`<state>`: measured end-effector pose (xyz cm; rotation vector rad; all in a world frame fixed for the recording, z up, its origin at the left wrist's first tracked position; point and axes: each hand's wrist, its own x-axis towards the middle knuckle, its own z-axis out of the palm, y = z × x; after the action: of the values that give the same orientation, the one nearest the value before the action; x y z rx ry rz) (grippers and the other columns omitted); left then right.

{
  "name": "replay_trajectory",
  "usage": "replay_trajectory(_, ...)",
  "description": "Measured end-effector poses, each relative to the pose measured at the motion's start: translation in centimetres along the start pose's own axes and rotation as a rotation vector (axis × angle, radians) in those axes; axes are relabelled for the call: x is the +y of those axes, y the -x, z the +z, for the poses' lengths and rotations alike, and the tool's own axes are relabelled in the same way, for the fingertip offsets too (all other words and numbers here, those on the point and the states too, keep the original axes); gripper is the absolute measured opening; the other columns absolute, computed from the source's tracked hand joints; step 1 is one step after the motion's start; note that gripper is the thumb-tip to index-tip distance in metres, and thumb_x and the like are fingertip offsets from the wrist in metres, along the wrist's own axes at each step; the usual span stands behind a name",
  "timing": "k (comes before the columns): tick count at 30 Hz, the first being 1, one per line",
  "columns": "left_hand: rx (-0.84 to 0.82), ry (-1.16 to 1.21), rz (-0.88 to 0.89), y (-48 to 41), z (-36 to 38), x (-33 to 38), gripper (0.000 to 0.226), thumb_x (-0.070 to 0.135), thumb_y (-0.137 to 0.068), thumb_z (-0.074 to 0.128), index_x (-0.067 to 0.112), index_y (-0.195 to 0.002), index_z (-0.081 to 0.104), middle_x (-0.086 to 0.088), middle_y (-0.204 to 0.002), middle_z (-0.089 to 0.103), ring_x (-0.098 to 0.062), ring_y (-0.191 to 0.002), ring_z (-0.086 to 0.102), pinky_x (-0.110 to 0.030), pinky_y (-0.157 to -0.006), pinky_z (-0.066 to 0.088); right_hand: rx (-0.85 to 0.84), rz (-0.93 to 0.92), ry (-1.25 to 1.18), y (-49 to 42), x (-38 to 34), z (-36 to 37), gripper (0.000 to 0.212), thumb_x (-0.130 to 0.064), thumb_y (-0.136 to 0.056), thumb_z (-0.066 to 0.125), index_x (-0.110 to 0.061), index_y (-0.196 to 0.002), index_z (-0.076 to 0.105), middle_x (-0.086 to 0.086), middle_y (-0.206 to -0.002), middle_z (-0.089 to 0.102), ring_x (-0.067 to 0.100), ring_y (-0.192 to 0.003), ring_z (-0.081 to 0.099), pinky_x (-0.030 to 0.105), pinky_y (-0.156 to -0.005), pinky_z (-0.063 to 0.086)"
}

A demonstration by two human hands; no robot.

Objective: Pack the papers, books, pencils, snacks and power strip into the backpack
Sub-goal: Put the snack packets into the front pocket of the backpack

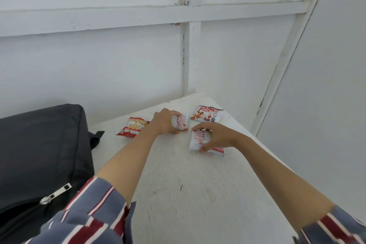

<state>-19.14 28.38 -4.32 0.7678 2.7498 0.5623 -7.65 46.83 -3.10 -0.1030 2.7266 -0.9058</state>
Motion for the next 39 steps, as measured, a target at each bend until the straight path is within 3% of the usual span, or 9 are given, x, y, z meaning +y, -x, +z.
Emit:
replay_trajectory(7, 0.033, 0.078, -0.033, 2.9, -0.6, -1.1, 0.068, 0.026, -0.072, 0.079, 0.025, -0.132, 0.048, -0.009, -0.134, 0.042, -0.027, -0.124, 0.04, -0.034, -0.103, 0.03, -0.012, -0.044, -0.028, 0.6, -1.6, 0.4, 0.066, -0.018, -0.073, 0.077, -0.027, -0.131, 0.047, -0.012, -0.118, 0.043, 0.009, -0.111, 0.042, 0.02, -0.087, 0.036)
replay_trajectory(14, 0.173, 0.245, -0.04, 6.8, -1.4, -0.1, 0.068, 0.016, -0.069, 0.081, 0.018, -0.13, 0.05, -0.011, -0.133, 0.043, -0.027, -0.124, 0.043, -0.037, -0.105, 0.034, 0.001, -0.096, -0.032, 3.2, -3.5, 0.5, 0.068, -0.018, -0.073, 0.077, -0.025, -0.133, 0.046, -0.009, -0.125, 0.045, 0.008, -0.11, 0.041, 0.007, -0.074, 0.035)
replay_trajectory(19, 0.277, 0.229, -0.019, 10.4, -3.3, 1.6, 0.069, 0.016, -0.068, 0.082, 0.018, -0.13, 0.05, -0.013, -0.127, 0.046, -0.03, -0.119, 0.043, -0.035, -0.104, 0.033, 0.01, -0.149, -0.053, 5.7, -5.4, 0.9, 0.063, -0.016, -0.073, 0.077, -0.026, -0.129, 0.05, -0.009, -0.12, 0.049, 0.011, -0.109, 0.047, 0.015, -0.079, 0.041)
replay_trajectory(24, 0.358, 0.14, -0.013, 15.5, -5.7, 2.0, 0.066, 0.019, -0.073, 0.078, 0.022, -0.132, 0.047, -0.01, -0.13, 0.045, -0.027, -0.121, 0.039, -0.03, -0.094, 0.032, 0.023, -0.251, -0.056, 7.4, -9.4, 1.3, 0.059, -0.015, -0.072, 0.078, -0.028, -0.123, 0.053, -0.011, -0.117, 0.053, 0.01, -0.107, 0.049, 0.013, -0.078, 0.042)
replay_trajectory(31, 0.424, 0.067, -0.042, 24.1, -10.0, 0.4, 0.067, 0.019, -0.073, 0.078, 0.024, -0.133, 0.046, -0.009, -0.127, 0.045, -0.027, -0.118, 0.041, -0.038, -0.102, 0.036, 0.023, -0.386, -0.06, 9.0, -16.6, 3.4, 0.057, -0.012, -0.073, 0.076, -0.023, -0.124, 0.053, -0.008, -0.119, 0.053, 0.012, -0.109, 0.05, 0.014, -0.077, 0.043)
replay_trajectory(39, 0.415, 0.078, -0.08, 35.4, -12.8, -5.9, 0.066, 0.012, -0.07, 0.08, 0.018, -0.13, 0.051, -0.004, -0.123, 0.05, -0.017, -0.108, 0.047, -0.023, -0.088, 0.034, -0.038, -0.48, -0.044, 10.3, -25.7, 9.0, 0.055, -0.012, -0.073, 0.076, -0.028, -0.12, 0.053, -0.015, -0.11, 0.053, 0.005, -0.101, 0.05, 0.011, -0.074, 0.041)
